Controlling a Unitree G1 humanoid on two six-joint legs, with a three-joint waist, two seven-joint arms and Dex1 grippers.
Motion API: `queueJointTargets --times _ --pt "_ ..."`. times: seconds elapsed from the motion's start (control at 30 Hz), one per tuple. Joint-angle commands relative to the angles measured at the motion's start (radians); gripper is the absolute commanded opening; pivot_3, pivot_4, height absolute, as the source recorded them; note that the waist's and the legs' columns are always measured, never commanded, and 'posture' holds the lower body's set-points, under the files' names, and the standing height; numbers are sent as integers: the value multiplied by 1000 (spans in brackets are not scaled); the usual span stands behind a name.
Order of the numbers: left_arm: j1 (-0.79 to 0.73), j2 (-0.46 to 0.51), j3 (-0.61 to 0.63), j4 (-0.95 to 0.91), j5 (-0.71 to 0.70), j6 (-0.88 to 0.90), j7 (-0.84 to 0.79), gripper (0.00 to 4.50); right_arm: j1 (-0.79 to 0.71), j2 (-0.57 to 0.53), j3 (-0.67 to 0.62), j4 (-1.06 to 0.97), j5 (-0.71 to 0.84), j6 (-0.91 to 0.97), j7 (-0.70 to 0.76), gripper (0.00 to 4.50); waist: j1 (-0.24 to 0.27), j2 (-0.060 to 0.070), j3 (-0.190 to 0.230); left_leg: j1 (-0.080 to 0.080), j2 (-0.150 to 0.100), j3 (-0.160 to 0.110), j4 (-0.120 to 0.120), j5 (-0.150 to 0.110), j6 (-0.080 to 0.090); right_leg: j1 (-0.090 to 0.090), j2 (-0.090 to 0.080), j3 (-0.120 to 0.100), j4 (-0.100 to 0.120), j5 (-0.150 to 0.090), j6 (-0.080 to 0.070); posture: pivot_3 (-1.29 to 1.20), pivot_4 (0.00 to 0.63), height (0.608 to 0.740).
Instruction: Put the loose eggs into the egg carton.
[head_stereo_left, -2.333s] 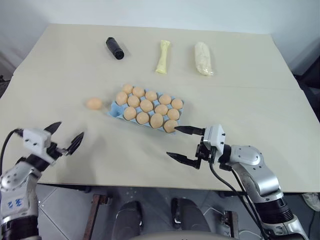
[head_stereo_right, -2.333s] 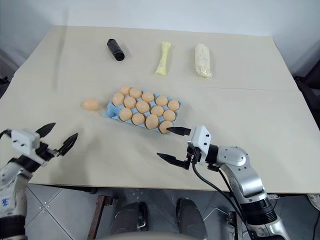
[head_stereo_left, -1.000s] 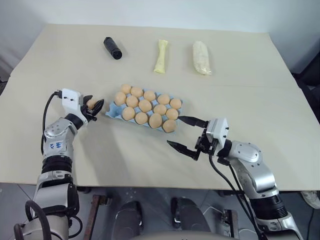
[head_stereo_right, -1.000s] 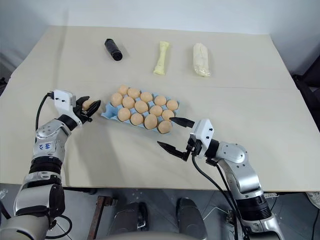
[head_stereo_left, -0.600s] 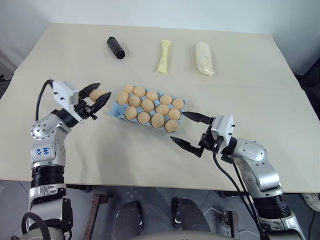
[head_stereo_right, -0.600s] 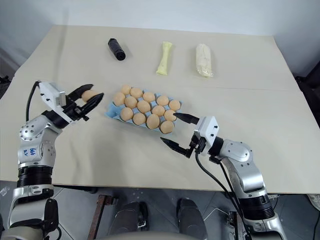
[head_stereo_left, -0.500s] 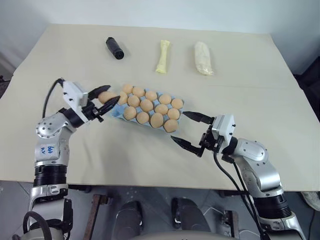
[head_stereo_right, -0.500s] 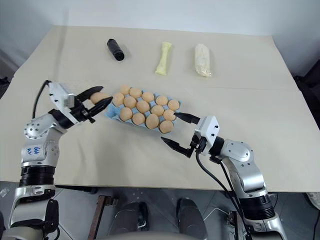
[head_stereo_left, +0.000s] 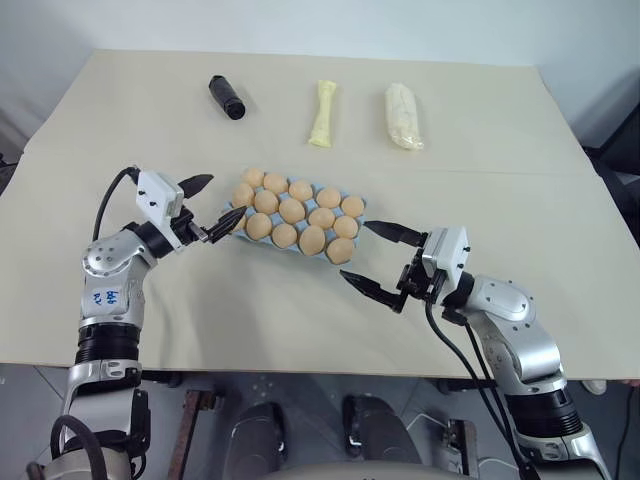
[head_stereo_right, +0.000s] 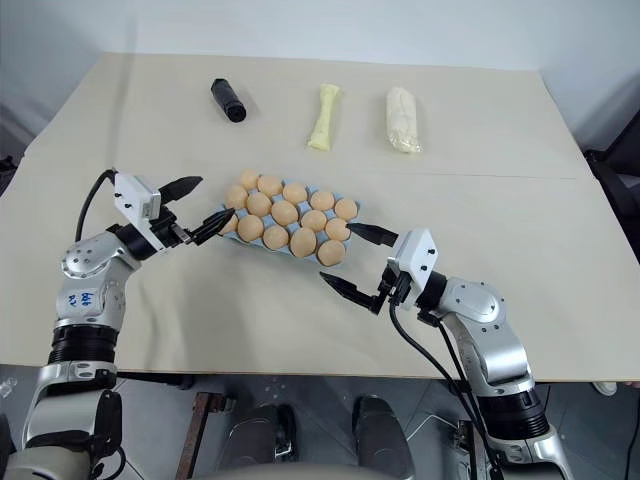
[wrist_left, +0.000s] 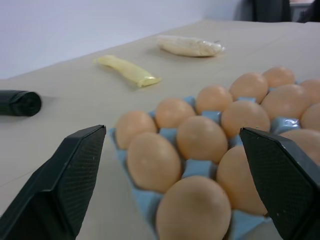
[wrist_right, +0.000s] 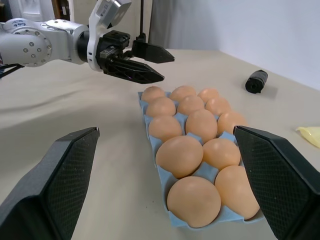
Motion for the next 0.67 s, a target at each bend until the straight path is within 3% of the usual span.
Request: queueJointTargets --times 0.03,0.37,0.67 --pt "42 41 40 -95 -38 -6 -25 4482 -13 -1 -6 -36 19 -5 4 4500 0 0 0 0 0 0 0 0 0 0 0 0 0 0 0 0 150 740" --pt "279 246 65 -251 -112 43 -279 4482 2 -98 -62 -35 49 33 57 4500 -1 1 0 1 2 0 -4 -1 2 -1 -3 0 -1 -1 -1 0 150 740" --pt "325 204 55 -281 -104 32 -226 4482 12 -121 -96 -1 50 35 52 4500 0 1 0 1 2 -1 -7 -2 2 0 -6 -1 -4 -1 -2 0 150 740"
